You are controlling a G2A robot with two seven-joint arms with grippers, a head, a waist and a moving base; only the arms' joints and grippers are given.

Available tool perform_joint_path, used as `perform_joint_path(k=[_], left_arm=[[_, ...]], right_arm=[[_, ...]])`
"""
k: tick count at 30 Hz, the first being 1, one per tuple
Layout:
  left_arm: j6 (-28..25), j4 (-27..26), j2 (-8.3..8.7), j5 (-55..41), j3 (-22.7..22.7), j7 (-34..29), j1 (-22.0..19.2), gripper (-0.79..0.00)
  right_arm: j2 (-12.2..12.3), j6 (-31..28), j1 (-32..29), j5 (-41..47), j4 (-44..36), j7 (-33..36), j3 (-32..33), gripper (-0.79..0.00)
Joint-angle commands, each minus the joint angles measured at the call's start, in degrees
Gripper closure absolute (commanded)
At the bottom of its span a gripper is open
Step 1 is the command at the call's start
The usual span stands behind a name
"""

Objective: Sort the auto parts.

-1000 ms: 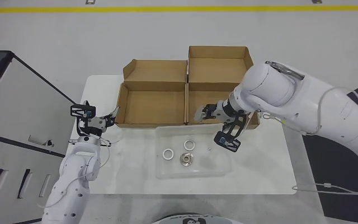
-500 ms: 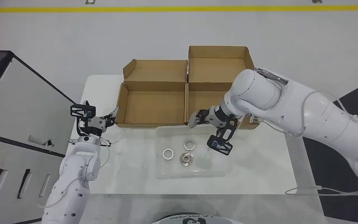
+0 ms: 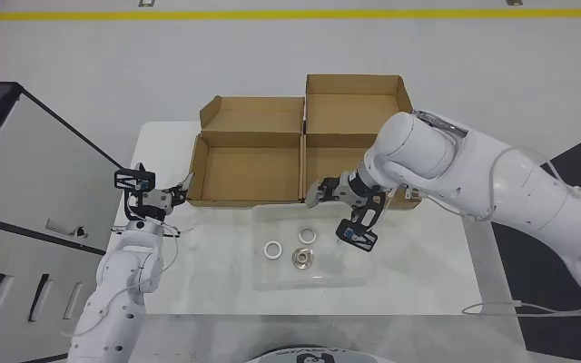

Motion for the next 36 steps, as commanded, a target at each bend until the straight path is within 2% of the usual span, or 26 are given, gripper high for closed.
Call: perform_joint_path(k=[1, 10, 18, 25, 36], left_arm=[[0.0, 0.0, 0.0, 0.0, 0.0, 0.0, 0.0, -0.785], [0.0, 0.0, 0.0, 0.0, 0.0, 0.0, 0.0, -0.785], [0.0, 0.0, 0.0, 0.0, 0.0, 0.0, 0.0, -0.785], [0.0, 0.0, 0.0, 0.0, 0.0, 0.0, 0.0, -0.785], [0.0, 0.0, 0.0, 0.0, 0.0, 0.0, 0.0, -0.785]], right_arm=[[0.04, 0.0, 0.02, 0.04, -0.03, 0.0, 0.0, -0.785], [0.04, 0.29, -0.18, 0.17, -0.02, 0.25, 0.03, -0.785], [0.49, 0.0, -1.97, 5.37, 2.08, 6.0, 0.0, -0.785], [1.02, 0.0, -3.56, 7.23, 3.55, 7.25, 0.0, -0.785], [1.74, 0.0, -4.78, 7.75, 1.19, 8.05, 0.0, -0.785]])
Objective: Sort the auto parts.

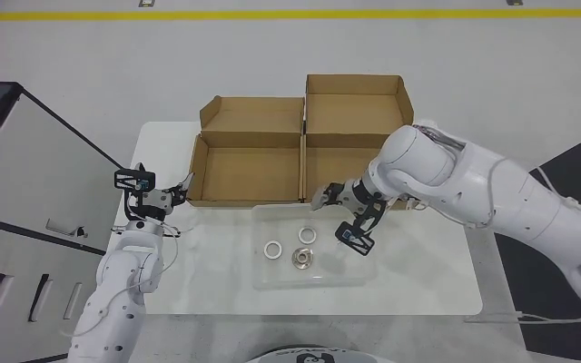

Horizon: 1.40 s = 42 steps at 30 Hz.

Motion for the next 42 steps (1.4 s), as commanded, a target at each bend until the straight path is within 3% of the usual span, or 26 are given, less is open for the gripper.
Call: perform_joint_path(k=[1, 13, 42], left_arm=[[0.0, 0.0, 0.0, 0.0, 0.0, 0.0, 0.0, -0.785], [0.0, 0.0, 0.0, 0.0, 0.0, 0.0, 0.0, -0.785], [0.0, 0.0, 0.0, 0.0, 0.0, 0.0, 0.0, -0.785]], right_arm=[[0.14, 0.0, -0.18, -0.43, -0.24, -0.37, 0.0, -0.785], [0.05, 0.0, -1.8, -8.78, -1.32, -8.17, 0.0, -0.785], [-0.06, 0.0, -1.99, -9.29, -1.4, -8.17, 0.0, -0.785]])
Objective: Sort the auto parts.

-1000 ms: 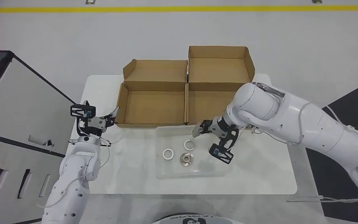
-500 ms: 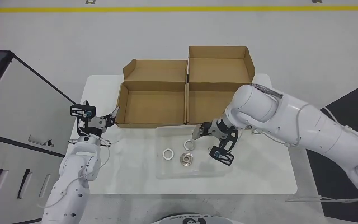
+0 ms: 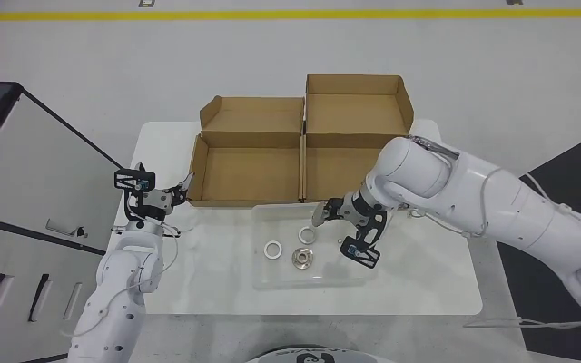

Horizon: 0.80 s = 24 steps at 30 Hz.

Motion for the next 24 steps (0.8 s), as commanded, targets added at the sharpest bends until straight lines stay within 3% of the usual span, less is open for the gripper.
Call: perform_joint_path(k=[1, 18, 19, 24], left_arm=[[0.0, 0.0, 0.0, 0.0, 0.0, 0.0, 0.0, -0.785], [0.0, 0.0, 0.0, 0.0, 0.0, 0.0, 0.0, -0.785], [0.0, 0.0, 0.0, 0.0, 0.0, 0.0, 0.0, -0.785], [0.0, 0.0, 0.0, 0.0, 0.0, 0.0, 0.0, -0.785]], right_arm=[[-0.01, 0.33, -0.19, -0.02, -0.11, 0.19, 0.0, -0.785], [-2.27, 0.0, -4.19, -9.48, 0.28, -0.02, 0.0, -0.782], [-2.47, 0.0, -4.38, -10.09, 0.34, -0.02, 0.0, -0.723], [-3.52, 0.0, -5.24, -13.3, 0.66, -0.02, 0.0, -0.671]])
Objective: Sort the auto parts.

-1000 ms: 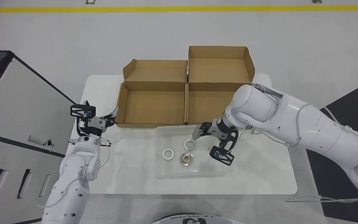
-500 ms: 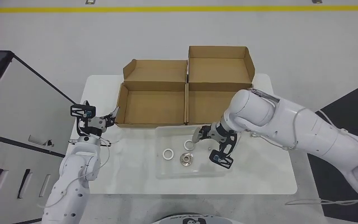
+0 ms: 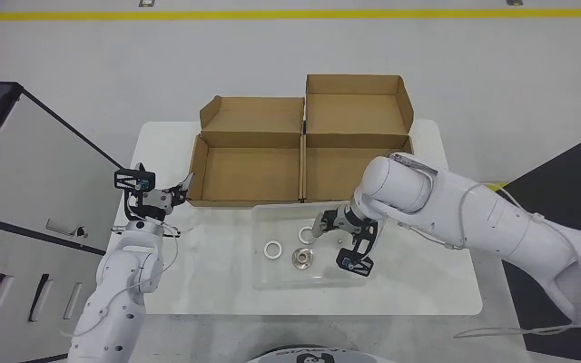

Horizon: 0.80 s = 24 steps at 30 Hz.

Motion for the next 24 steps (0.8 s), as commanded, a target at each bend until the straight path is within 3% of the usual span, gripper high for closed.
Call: perform_joint_path(k=[1, 5, 12, 16, 24], left_arm=[[0.0, 0.0, 0.0, 0.0, 0.0, 0.0, 0.0, -0.785], [0.0, 0.0, 0.0, 0.0, 0.0, 0.0, 0.0, -0.785], [0.0, 0.0, 0.0, 0.0, 0.0, 0.0, 0.0, -0.785], [0.0, 0.0, 0.0, 0.0, 0.0, 0.0, 0.0, -0.785], [0.0, 0.0, 0.0, 0.0, 0.0, 0.0, 0.0, -0.785]], right_arm=[[-0.34, 0.0, -0.24, -1.08, 0.02, -0.01, 0.0, -0.668], [-1.15, 0.0, -0.92, -4.3, 0.0, -0.01, 0.0, -0.619], [-2.29, 0.0, -2.22, -10.02, -0.2, -0.02, 0.0, -0.646], [-2.88, 0.0, -2.84, -11.34, -0.37, -0.03, 0.0, -0.625], [-4.17, 0.02, -4.43, -14.39, 0.78, -0.06, 0.0, -0.474]])
